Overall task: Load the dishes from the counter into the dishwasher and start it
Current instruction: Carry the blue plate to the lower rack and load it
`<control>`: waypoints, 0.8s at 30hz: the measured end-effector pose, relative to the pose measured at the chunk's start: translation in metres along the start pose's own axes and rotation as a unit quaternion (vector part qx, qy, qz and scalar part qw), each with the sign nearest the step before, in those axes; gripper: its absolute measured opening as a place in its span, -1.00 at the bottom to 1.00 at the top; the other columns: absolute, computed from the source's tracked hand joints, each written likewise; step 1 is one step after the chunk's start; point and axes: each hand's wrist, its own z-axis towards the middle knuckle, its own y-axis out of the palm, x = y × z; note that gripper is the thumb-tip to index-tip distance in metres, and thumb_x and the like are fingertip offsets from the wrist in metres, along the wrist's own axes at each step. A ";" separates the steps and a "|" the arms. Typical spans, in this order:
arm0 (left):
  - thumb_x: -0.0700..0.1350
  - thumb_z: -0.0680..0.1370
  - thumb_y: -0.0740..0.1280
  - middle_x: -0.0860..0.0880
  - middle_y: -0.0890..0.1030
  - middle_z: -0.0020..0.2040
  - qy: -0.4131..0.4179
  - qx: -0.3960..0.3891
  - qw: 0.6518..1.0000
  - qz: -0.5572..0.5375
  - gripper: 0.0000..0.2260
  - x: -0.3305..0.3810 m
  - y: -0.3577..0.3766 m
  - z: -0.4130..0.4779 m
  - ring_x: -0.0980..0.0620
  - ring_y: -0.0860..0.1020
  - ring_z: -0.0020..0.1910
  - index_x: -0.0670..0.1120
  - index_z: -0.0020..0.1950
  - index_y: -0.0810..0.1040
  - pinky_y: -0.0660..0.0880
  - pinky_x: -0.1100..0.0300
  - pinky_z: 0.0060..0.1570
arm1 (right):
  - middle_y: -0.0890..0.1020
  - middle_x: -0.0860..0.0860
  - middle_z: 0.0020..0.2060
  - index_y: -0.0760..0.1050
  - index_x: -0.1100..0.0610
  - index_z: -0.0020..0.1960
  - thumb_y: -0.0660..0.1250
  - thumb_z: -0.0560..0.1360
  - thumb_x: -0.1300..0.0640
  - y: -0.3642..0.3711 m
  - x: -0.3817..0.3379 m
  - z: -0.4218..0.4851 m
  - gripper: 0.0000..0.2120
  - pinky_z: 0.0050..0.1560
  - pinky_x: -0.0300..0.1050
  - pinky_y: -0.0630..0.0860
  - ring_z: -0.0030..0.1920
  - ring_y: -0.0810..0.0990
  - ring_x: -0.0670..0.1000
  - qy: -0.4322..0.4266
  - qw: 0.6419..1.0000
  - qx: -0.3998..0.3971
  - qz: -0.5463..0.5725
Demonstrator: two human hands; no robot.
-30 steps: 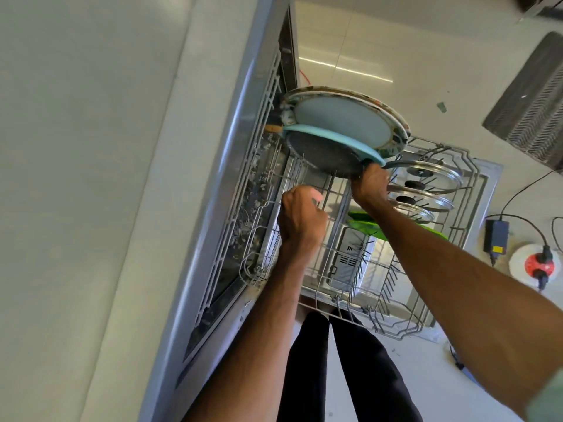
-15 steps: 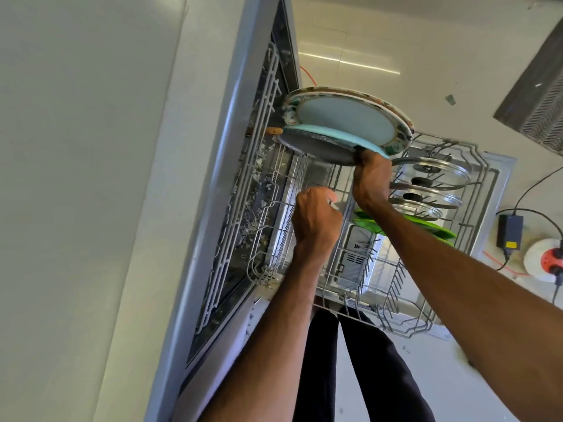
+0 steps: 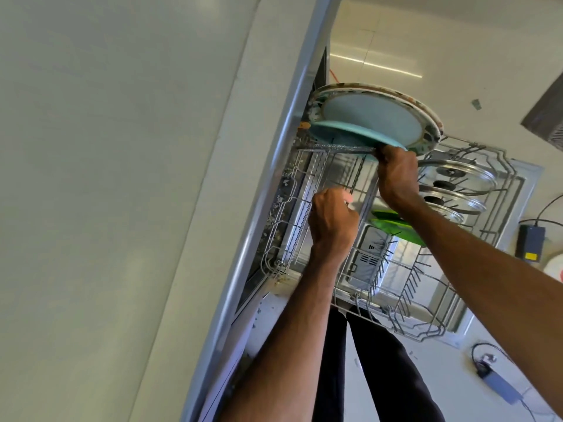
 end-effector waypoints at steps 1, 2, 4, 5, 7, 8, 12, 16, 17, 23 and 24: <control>-0.32 0.53 0.36 -0.09 0.65 0.14 0.001 0.001 1.000 -0.002 -0.78 0.001 0.000 0.000 0.02 0.62 -0.13 -0.14 0.15 0.62 0.43 0.31 -0.39 | 0.70 0.25 -0.06 0.63 0.21 0.14 0.21 0.63 0.10 -0.001 0.001 0.000 -0.73 -0.16 0.11 0.57 -0.14 0.65 0.26 -0.005 1.000 0.000 -0.007; -0.33 0.53 0.36 -0.09 0.66 0.13 0.001 0.001 1.000 -0.004 -0.78 0.001 0.001 -0.001 0.02 0.62 -0.13 -0.14 0.15 0.63 0.39 0.34 -0.42 | 0.69 0.27 -0.09 0.63 0.22 0.12 0.21 0.63 0.11 -0.002 0.001 0.000 -0.73 -0.20 0.09 0.54 -0.16 0.64 0.27 -0.008 1.000 0.000 -0.015; -0.34 0.54 0.36 -0.10 0.66 0.11 -0.001 0.002 1.000 -0.006 -0.78 0.002 0.002 -0.002 0.03 0.61 -0.15 -0.16 0.14 0.63 0.33 0.36 -0.45 | 0.68 0.29 -0.10 0.62 0.23 0.10 0.20 0.64 0.12 -0.004 -0.001 0.000 -0.74 -0.24 0.05 0.49 -0.18 0.63 0.27 -0.020 0.999 0.002 -0.034; -0.34 0.54 0.35 -0.10 0.67 0.11 0.000 0.002 1.000 -0.008 -0.79 0.002 0.002 -0.001 0.03 0.60 -0.16 -0.16 0.14 0.63 0.36 0.36 -0.44 | 0.68 0.29 -0.10 0.62 0.22 0.09 0.20 0.64 0.13 -0.004 -0.001 0.000 -0.75 -0.24 0.03 0.47 -0.19 0.63 0.27 -0.028 0.999 0.002 -0.043; -0.34 0.54 0.36 -0.11 0.67 0.10 0.004 0.002 1.000 -0.010 -0.80 0.001 0.003 -0.001 0.03 0.60 -0.15 -0.17 0.12 0.63 0.44 0.32 -0.40 | 0.68 0.29 -0.09 0.61 0.22 0.08 0.20 0.64 0.13 -0.006 -0.002 -0.001 -0.76 -0.24 0.03 0.46 -0.18 0.62 0.28 -0.047 0.997 0.002 -0.054; -0.33 0.54 0.36 -0.11 0.67 0.09 0.004 0.002 1.000 -0.010 -0.81 0.001 0.003 -0.001 0.03 0.60 -0.14 -0.17 0.12 0.63 0.45 0.31 -0.38 | 0.67 0.29 -0.09 0.61 0.22 0.08 0.20 0.64 0.13 -0.008 -0.003 -0.003 -0.76 -0.24 0.06 0.46 -0.17 0.61 0.30 -0.057 0.996 0.001 -0.061; -0.32 0.53 0.38 -0.09 0.67 0.11 0.003 0.000 1.000 -0.011 -0.79 -0.004 0.009 0.001 0.03 0.61 -0.12 -0.15 0.13 0.63 0.44 0.33 -0.38 | 0.66 0.30 -0.09 0.57 0.20 0.12 0.19 0.67 0.14 -0.015 -0.001 -0.010 -0.78 -0.24 0.10 0.49 -0.16 0.61 0.33 -0.104 0.989 0.009 -0.101; -0.36 0.54 0.33 -0.06 0.62 0.22 -0.033 0.003 0.998 -0.060 -0.67 -0.008 0.018 0.019 0.16 0.49 -0.14 -0.15 0.27 0.55 0.33 0.41 -0.39 | 0.66 0.31 -0.13 0.56 0.22 0.11 0.19 0.67 0.16 -0.019 -0.002 -0.012 -0.80 -0.23 0.11 0.52 -0.19 0.63 0.34 -0.127 0.983 0.006 -0.131; -0.37 0.54 0.30 -0.06 0.60 0.23 -0.053 0.010 0.994 -0.100 -0.65 -0.007 0.020 0.029 0.18 0.48 -0.14 -0.15 0.31 0.52 0.33 0.42 -0.41 | 0.65 0.32 -0.14 0.56 0.22 0.11 0.19 0.67 0.16 -0.020 -0.002 -0.012 -0.80 -0.23 0.12 0.52 -0.19 0.63 0.35 -0.130 0.982 0.006 -0.138; -0.18 0.68 0.19 -0.21 0.63 0.08 -0.197 0.016 0.834 -0.515 -0.80 0.003 0.007 0.096 -0.12 0.67 0.02 -0.24 0.23 0.48 0.63 0.12 0.03 | 0.66 0.32 -0.16 0.56 0.21 0.12 0.19 0.66 0.17 -0.021 0.004 -0.011 -0.80 -0.24 0.16 0.54 -0.19 0.63 0.36 -0.142 0.977 -0.002 -0.161; -0.16 0.70 0.17 -0.24 0.64 0.08 -0.202 0.010 0.812 -0.547 -0.78 0.005 0.004 0.106 -0.12 0.66 0.01 -0.26 0.25 0.47 0.62 0.03 0.10 | 0.65 0.33 -0.17 0.57 0.21 0.10 0.19 0.65 0.18 -0.021 0.006 -0.010 -0.80 -0.25 0.15 0.51 -0.20 0.62 0.37 -0.142 0.977 -0.001 -0.160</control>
